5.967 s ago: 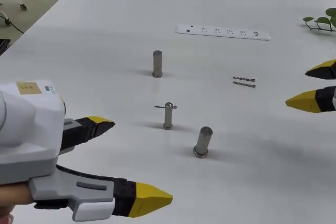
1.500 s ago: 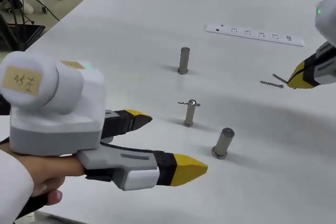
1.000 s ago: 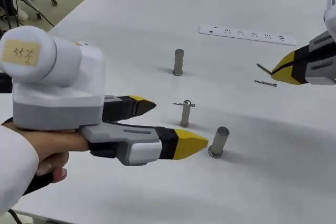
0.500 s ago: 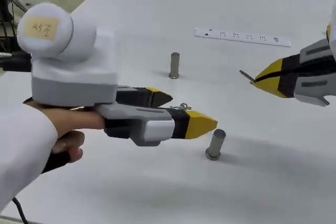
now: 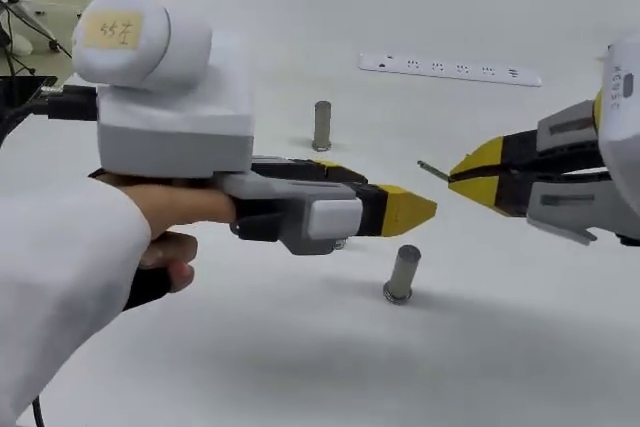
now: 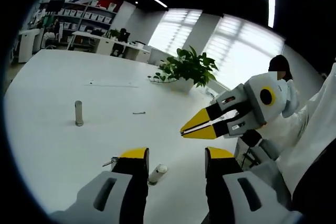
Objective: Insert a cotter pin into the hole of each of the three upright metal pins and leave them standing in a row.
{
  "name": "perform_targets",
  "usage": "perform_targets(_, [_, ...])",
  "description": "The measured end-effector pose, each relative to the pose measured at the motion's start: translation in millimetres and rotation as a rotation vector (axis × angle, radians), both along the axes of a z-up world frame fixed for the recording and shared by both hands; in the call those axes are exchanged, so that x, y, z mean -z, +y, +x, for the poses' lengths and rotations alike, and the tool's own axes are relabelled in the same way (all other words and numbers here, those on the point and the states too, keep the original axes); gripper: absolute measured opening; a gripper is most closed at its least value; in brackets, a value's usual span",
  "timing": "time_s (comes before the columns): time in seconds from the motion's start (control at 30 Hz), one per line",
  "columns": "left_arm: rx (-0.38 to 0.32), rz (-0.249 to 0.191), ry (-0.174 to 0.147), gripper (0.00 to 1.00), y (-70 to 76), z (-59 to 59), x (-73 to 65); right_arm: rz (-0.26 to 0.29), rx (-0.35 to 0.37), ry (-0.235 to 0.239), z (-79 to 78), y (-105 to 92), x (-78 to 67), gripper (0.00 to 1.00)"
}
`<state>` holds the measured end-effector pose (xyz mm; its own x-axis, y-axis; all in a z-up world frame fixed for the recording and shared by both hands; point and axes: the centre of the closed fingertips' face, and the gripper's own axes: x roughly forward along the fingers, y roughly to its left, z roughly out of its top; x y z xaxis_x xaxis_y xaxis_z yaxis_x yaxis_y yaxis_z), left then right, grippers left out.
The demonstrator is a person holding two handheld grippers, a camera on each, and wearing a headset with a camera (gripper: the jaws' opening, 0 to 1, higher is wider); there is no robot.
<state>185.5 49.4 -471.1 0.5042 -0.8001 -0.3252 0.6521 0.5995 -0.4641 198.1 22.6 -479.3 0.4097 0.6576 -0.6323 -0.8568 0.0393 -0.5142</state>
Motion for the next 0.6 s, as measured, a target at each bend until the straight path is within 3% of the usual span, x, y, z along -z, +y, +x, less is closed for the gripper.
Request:
perform_targets(0.33, [0.013, -0.053, 0.034, 0.2, -10.5, 1.9, -4.3, -0.005, -0.033, -0.019, -11.4, 12.0, -1.7, 0.0])
perform_targets(0.6, [0.019, -0.064, 0.047, 0.1, -14.2, 0.9, -4.1, -0.008, -0.046, -0.026, -13.4, 14.6, -4.0, 0.0])
